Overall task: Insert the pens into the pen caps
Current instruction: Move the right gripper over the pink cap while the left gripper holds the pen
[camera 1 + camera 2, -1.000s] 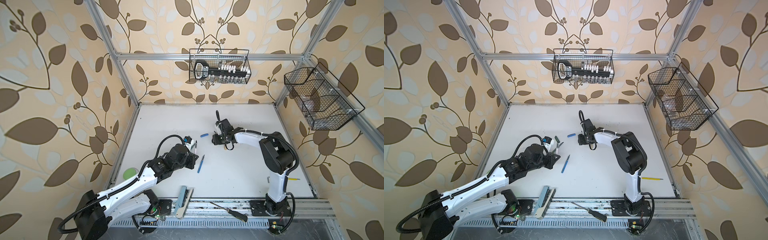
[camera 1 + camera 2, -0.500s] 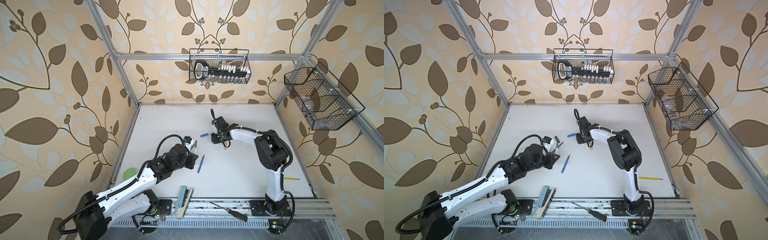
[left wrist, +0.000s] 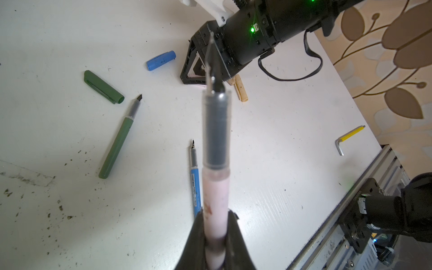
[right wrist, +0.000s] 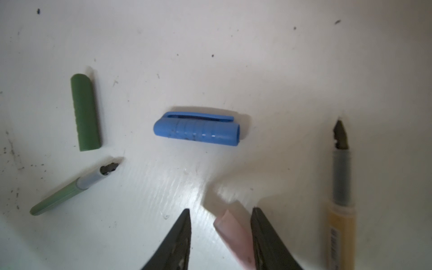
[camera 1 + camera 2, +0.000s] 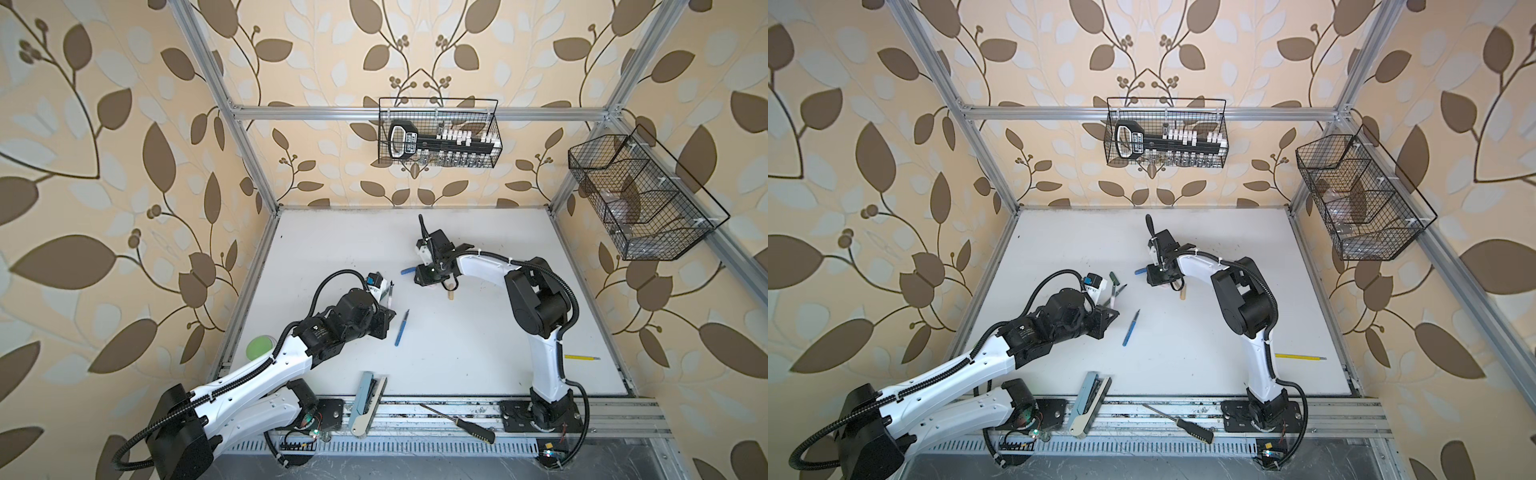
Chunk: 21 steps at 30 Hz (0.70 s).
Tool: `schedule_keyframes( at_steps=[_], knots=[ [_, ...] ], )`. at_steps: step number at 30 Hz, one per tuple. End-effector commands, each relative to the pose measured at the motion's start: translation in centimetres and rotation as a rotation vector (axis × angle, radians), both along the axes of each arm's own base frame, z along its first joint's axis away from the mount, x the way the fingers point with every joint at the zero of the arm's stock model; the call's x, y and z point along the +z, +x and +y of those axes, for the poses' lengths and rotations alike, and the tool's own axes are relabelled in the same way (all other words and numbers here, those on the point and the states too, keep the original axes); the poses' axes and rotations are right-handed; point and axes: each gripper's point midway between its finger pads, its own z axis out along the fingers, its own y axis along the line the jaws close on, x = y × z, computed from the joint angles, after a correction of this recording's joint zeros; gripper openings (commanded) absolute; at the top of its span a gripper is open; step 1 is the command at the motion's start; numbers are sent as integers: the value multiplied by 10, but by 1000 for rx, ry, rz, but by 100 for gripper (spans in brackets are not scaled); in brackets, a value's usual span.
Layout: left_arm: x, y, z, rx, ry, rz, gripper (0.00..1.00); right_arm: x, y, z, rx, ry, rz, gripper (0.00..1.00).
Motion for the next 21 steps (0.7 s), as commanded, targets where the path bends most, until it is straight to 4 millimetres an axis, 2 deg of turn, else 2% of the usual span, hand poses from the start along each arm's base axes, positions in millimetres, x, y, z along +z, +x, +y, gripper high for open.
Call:
schedule_keyframes(
  at_steps=[1,8,15,17,21],
  knots=[
    [6,2,6,12,14,-38,9,-8,-19,11,66,19,62,42],
    [8,1,7,10,14,-45,9,-1,-51,3,125,-17,92,39],
    [8,3,8,9,28,-52,9,2,-75,-37,83,-159,136,36],
    [8,3,7,6,31,-54,9,13,-77,-41,67,-163,124,36],
    [7,5,5,4,34,-57,9,42,-74,-38,29,-129,49,36]
  ],
)
